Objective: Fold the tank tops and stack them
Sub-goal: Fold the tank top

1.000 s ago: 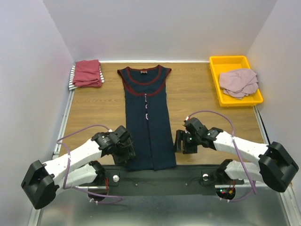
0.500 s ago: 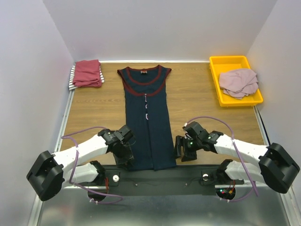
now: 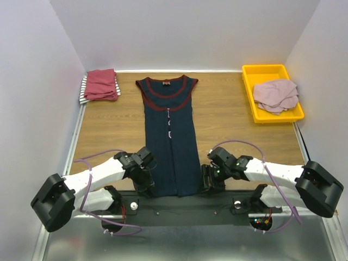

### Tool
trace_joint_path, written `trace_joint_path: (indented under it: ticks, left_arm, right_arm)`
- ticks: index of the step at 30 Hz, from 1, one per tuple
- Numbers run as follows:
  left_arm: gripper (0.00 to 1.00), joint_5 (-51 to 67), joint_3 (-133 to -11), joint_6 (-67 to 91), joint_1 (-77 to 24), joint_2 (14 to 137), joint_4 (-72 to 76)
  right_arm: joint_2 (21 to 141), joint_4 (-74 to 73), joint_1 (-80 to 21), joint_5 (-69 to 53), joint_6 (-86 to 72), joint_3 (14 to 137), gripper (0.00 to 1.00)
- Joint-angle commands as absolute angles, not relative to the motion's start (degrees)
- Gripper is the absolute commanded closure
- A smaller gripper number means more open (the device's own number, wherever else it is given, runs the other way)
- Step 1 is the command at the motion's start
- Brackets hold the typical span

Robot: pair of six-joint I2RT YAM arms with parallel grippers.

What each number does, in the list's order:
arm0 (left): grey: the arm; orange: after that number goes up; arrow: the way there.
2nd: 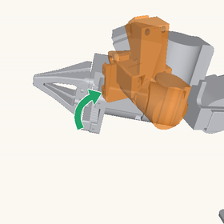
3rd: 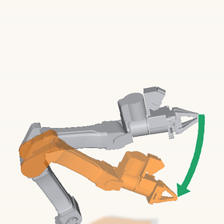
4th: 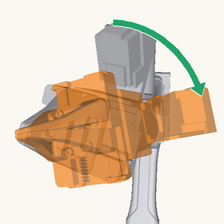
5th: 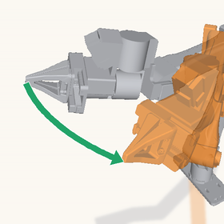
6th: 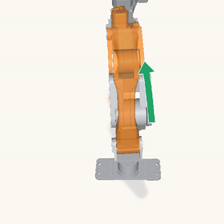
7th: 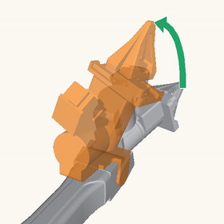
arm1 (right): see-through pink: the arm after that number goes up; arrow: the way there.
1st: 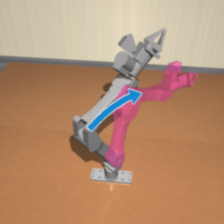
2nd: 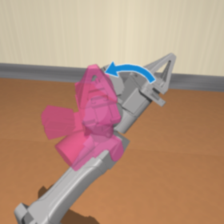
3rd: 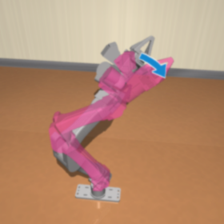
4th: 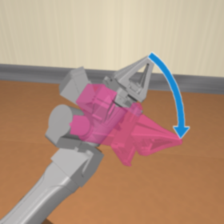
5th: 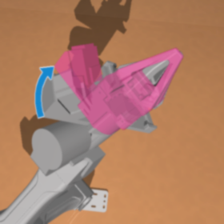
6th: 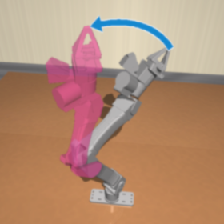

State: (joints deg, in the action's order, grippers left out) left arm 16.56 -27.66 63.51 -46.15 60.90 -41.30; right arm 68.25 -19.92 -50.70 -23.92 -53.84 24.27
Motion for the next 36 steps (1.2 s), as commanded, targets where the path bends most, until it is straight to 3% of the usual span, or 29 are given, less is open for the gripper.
trace_joint_path:
  ticks: [1, 7, 9, 16, 20, 24, 36]
  left_arm:
    - [0.61, 17.8, -26.4, 62.8, -46.5, 60.9, -39.6]
    - [0.65, 16.0, -26.4, 62.1, -46.4, 61.4, -38.8]
    - [0.68, 15.5, -26.4, 62.1, -46.5, 61.4, -38.8]
    - [0.99, 13.4, -26.5, 62.1, -46.4, 60.2, -38.6]
    - [1.0, 12.3, -27.8, 61.1, -46.4, 59.9, -38.4]
    - [1.0, 10.5, -30.8, 59.2, -46.1, 60.2, -38.5]
    - [1.0, 11.0, -36.6, 53.4, -39.9, 61.7, -34.7]
  right_arm:
    - [69.0, -20.7, -51.6, -20.0, -55.0, 23.6, 0.36]
    - [70.4, -20.1, -51.5, -17.9, -56.0, 26.1, 0.39]
    - [70.8, -19.9, -51.6, -17.8, -56.2, 26.5, 0.44]
    - [72.1, -18.7, -51.5, -17.0, -57.6, 28.7, 0.57]
    - [72.1, -18.7, -51.6, -15.7, -58.2, 30.7, 0.63]
    - [72.3, -18.8, -51.5, -14.6, -58.4, 32.9, 0.79]
    - [75.6, -19.3, -51.2, -12.7, -57.1, 39.9, 0.91]
